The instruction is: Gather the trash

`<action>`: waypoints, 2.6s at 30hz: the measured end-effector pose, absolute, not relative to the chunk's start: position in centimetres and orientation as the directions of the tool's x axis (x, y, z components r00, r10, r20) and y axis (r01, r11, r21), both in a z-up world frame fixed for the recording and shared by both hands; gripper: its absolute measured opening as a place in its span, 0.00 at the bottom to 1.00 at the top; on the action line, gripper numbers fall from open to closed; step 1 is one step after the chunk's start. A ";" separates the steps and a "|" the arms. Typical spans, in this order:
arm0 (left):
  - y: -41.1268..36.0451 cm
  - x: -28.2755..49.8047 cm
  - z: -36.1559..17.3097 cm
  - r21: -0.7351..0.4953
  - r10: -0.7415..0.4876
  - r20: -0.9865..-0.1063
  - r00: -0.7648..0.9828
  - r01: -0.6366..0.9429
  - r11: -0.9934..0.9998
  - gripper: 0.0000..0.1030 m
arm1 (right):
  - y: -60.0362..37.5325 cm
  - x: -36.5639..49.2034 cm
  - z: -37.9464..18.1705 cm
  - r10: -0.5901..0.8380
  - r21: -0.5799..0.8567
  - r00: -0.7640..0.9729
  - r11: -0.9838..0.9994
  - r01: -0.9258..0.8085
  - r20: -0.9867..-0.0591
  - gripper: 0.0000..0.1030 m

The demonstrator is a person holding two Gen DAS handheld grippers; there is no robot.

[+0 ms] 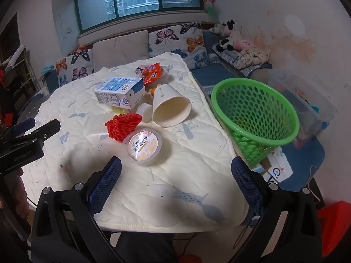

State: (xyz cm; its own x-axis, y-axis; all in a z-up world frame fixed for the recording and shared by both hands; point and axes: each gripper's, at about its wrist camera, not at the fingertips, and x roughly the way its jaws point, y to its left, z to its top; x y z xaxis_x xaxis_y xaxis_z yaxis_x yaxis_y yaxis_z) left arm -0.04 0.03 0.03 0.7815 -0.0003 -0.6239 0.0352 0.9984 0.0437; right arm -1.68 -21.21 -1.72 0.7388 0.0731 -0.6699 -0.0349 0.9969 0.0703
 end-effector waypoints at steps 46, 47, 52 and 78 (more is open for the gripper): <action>0.2 0.5 -0.2 0.048 0.007 -0.627 0.779 0.029 0.998 0.94 | -20.7 -1.0 -2.1 0.087 0.077 0.726 0.996 -0.046 -0.682 0.96; 0.2 0.5 -0.2 0.047 0.006 -0.627 0.779 0.030 0.998 0.94 | -20.7 -1.0 -2.2 0.087 0.077 0.726 0.996 -0.048 -0.682 0.96; 0.2 0.5 -0.3 0.049 0.007 -0.627 0.779 0.030 0.998 0.94 | -20.8 -0.9 -2.3 0.088 0.079 0.725 0.996 -0.046 -0.683 0.96; 1.2 2.9 -0.5 0.050 0.027 -0.642 0.766 0.006 0.999 0.94 | -20.2 1.8 -2.3 0.145 0.091 0.715 0.989 -0.113 -0.684 0.96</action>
